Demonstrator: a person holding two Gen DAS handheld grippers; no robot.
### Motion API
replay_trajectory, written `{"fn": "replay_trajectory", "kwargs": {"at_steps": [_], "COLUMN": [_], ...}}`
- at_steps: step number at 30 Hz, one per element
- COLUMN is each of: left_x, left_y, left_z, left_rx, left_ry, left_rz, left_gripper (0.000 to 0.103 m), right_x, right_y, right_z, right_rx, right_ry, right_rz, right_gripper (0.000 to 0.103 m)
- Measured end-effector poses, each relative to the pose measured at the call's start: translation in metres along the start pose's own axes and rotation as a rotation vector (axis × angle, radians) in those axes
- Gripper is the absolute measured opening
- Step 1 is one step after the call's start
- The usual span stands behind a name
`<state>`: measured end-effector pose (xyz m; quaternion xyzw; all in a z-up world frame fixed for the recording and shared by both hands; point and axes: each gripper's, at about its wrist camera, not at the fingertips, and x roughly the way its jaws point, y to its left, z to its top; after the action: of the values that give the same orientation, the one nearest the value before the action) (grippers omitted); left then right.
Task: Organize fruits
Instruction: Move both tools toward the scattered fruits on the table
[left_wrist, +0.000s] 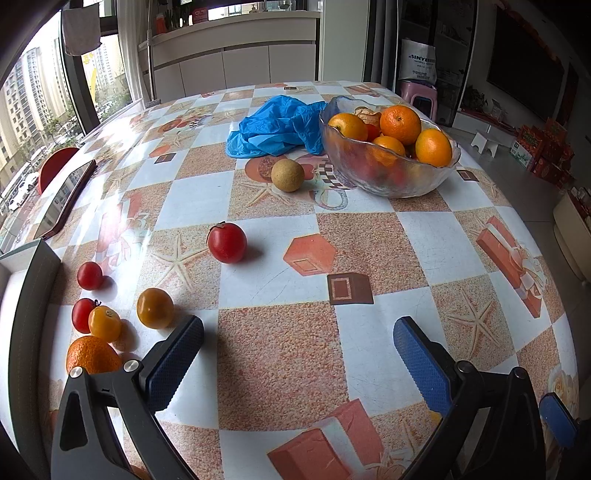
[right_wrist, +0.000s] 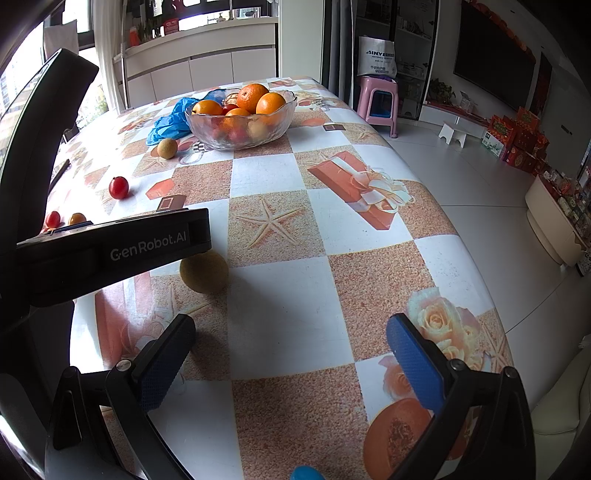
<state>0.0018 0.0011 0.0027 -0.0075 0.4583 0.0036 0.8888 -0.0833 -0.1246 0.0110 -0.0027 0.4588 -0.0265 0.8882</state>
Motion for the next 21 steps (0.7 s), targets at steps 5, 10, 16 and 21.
{"fn": "replay_trajectory", "kwargs": {"at_steps": [5,10,16,21], "left_x": [0.0,0.0,0.0,-0.02], "left_y": [0.0,0.0,0.0,-0.001], "left_z": [0.0,0.001,0.002,0.003], "left_rx": [0.0,0.0,-0.001,0.07], "left_ry": [0.0,0.0,0.001,-0.025], "left_rz": [0.0,0.0,0.003,0.048], "left_gripper": [0.103,0.103,0.103,0.103], "right_x": [0.0,0.0,0.0,0.0], "right_y": [0.001,0.0,0.0,0.0], "right_z": [0.0,0.0,0.0,0.0], "right_rx": [0.0,0.0,0.0,0.0], "right_ry": [0.0,0.0,0.0,0.0], "right_rz": [0.0,-0.001,0.0,0.0], "right_gripper": [0.103,0.103,0.103,0.103]}}
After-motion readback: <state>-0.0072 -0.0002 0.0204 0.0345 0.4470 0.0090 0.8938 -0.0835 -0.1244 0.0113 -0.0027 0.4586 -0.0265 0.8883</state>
